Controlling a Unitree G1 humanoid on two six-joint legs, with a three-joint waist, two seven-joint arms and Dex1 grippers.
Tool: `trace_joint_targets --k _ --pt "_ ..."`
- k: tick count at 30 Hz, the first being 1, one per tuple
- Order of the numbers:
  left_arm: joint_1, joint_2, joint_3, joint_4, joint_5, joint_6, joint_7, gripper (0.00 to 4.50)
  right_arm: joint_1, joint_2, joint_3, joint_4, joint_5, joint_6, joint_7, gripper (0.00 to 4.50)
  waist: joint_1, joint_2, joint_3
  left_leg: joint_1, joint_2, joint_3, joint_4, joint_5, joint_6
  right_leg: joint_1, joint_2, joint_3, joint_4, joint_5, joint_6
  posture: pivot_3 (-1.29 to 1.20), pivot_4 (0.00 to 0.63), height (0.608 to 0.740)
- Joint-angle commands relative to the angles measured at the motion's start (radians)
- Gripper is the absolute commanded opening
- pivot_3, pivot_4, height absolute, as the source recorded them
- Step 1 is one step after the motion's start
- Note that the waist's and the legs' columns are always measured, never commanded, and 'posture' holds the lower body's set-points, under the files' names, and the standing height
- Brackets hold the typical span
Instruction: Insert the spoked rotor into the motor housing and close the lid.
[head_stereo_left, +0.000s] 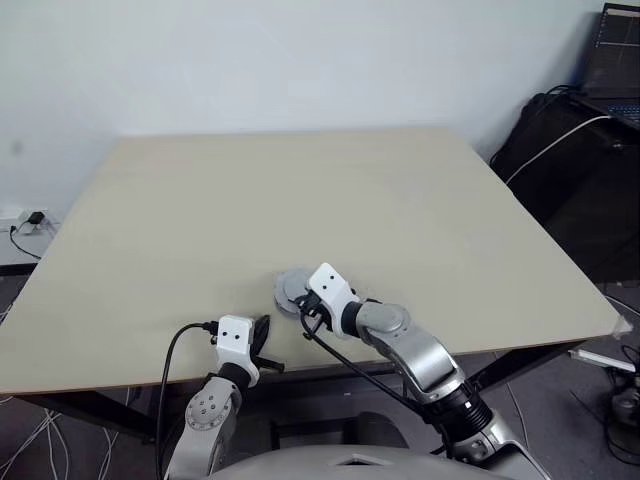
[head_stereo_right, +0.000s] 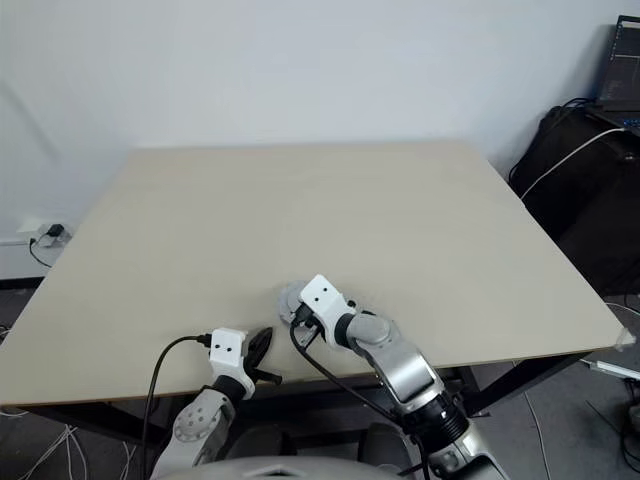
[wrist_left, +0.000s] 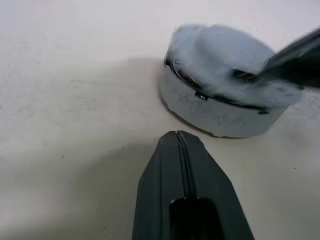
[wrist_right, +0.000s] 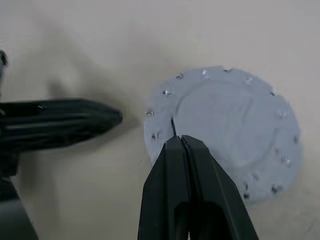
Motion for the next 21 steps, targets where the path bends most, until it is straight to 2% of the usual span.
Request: trace_joint_targets --k 1,5,11,14,20,21 --pt "-0.005 -0.003 0.003 -0.050 0.003 -0.009 0.007 0.00 -0.032 0.037 -0.027 0.043 -0.001 -0.051 -0.026 0.04 -0.001 0.000 0.000 0.000 0.000 0.000 0.000 0.000 0.000 0.000 0.000 0.000 0.000 0.000 0.000 0.00 0.000 0.740" --pt "-0.003 -0.004 0.003 -0.052 0.003 -0.010 0.010 0.00 -0.042 0.040 -0.040 0.072 -0.007 -0.085 -0.030 0.04 0.000 0.000 0.000 0.000 0.000 0.000 0.000 0.000 0.000 0.000 0.000 0.000 0.000 0.000 0.000 0.00 0.000 0.740" --pt "0.001 -0.003 0.001 -0.054 0.002 -0.012 0.013 0.00 -0.005 -0.066 -0.028 -0.090 0.043 -0.150 0.109 0.04 0.001 0.000 0.000 0.000 0.000 0.000 0.000 0.000 0.000 0.000 0.000 0.000 0.000 0.000 0.000 0.00 0.000 0.740" --pt "0.000 -0.002 0.002 -0.053 0.001 -0.012 0.013 0.00 0.007 -0.089 -0.054 -0.135 0.063 -0.155 0.118 0.57 0.000 0.000 0.000 0.000 0.000 0.000 0.000 0.000 0.000 0.000 0.000 0.000 0.000 0.000 0.000 0.00 0.000 0.740" --pt "-0.008 0.000 -0.003 -0.045 0.000 -0.010 0.006 0.00 -0.015 -0.071 -0.074 -0.066 0.062 -0.196 0.111 2.49 0.000 0.000 0.000 0.000 0.000 0.000 0.000 -0.001 -0.001 0.000 0.000 0.000 0.000 0.000 0.000 0.00 0.000 0.740" --pt "-0.010 0.000 -0.003 -0.044 -0.001 -0.009 0.005 0.00 -0.022 -0.064 -0.069 -0.038 0.057 -0.212 0.111 2.93 0.000 0.000 0.000 0.000 0.000 0.000 0.000 -0.001 -0.001 0.000 0.000 0.000 0.000 0.000 0.000 0.00 0.000 0.740"
